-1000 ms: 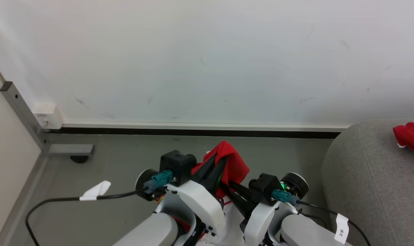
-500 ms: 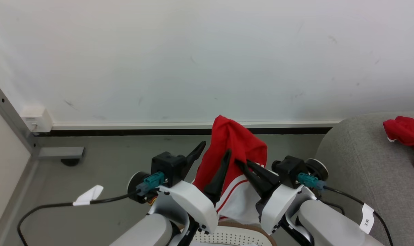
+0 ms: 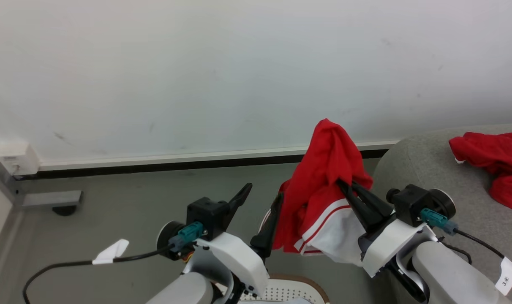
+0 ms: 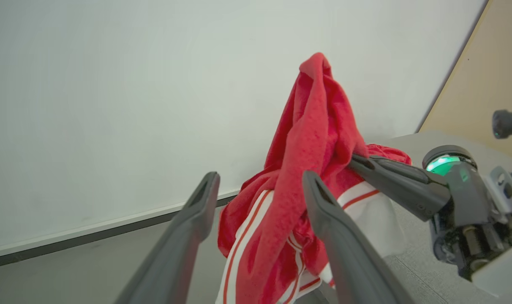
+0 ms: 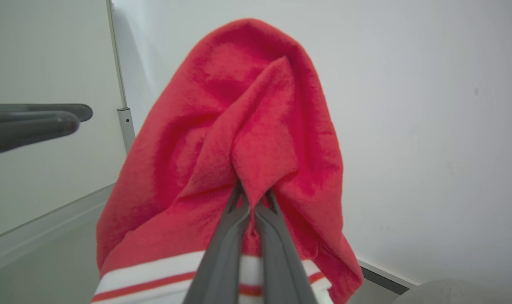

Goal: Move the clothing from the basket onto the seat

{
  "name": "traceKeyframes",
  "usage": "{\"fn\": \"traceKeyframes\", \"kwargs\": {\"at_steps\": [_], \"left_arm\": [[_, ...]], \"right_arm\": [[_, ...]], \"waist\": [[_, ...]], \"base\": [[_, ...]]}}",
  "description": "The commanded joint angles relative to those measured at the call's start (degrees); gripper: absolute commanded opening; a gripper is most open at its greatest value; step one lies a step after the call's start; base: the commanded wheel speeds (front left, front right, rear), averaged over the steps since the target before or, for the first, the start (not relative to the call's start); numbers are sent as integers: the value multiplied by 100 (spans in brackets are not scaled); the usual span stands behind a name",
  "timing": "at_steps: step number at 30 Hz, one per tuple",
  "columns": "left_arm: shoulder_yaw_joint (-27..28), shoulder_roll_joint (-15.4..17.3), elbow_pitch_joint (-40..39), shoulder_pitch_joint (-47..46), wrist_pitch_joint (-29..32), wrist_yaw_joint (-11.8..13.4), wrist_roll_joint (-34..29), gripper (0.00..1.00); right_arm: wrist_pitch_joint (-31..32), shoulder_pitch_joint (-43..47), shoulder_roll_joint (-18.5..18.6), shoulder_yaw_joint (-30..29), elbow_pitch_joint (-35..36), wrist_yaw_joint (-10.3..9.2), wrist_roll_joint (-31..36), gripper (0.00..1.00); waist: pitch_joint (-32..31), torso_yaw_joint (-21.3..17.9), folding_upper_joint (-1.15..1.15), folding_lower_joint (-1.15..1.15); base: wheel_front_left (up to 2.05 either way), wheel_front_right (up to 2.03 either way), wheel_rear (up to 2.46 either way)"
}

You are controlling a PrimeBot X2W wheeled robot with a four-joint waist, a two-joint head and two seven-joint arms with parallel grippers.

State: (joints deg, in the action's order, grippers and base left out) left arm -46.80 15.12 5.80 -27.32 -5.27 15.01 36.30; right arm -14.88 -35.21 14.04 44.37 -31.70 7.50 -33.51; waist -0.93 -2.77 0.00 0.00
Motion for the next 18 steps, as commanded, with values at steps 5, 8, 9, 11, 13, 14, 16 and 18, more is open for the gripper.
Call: {"fn": "traceKeyframes", "kwargs": {"at_steps": [5, 8, 9, 11, 13, 14, 16, 18], "left_arm": [[-3, 21, 23, 75, -86, 8, -34, 100], [-10, 15, 26, 91, -99, 7, -19, 100], [-12, 13, 28, 99, -110, 12, -10, 100], [-22, 14, 35, 114, -114, 14, -3, 100], [-25, 19, 37, 123, -128, 16, 6, 100], [-31, 13, 31, 130, -133, 19, 8, 100], [-45, 6, 35, 144, -135, 9, 23, 100], [-62, -23, 24, 157, -136, 0, 43, 100]], "right_arm": [[-23, 143, 174, -175, 131, -1, 116, 0], [-22, 163, 245, -235, 185, -1, 165, 0], [-22, 172, 278, -252, 208, -2, 180, 0], [-20, 208, 351, -290, 240, -2, 212, 0], [-10, 231, 403, -336, 293, -2, 218, 0], [-5, 244, 427, -364, 322, -2, 215, 0], [-4, 286, 503, -437, 376, -2, 232, 0], [7, 345, 578, -521, 463, -2, 211, 0]], "waist": [[36, -330, 0, 0], [49, -555, 0, 0], [53, -637, 0, 0], [56, -802, 0, 0], [63, -977, 0, 0], [68, -1058, 0, 0], [72, -1208, 0, 0], [89, -1342, 0, 0]], "base": [[0, 0, 0], [0, 0, 0], [0, 0, 0], [0, 0, 0], [0, 0, 0], [0, 0, 0], [0, 0, 0], [0, 0, 0]]}}
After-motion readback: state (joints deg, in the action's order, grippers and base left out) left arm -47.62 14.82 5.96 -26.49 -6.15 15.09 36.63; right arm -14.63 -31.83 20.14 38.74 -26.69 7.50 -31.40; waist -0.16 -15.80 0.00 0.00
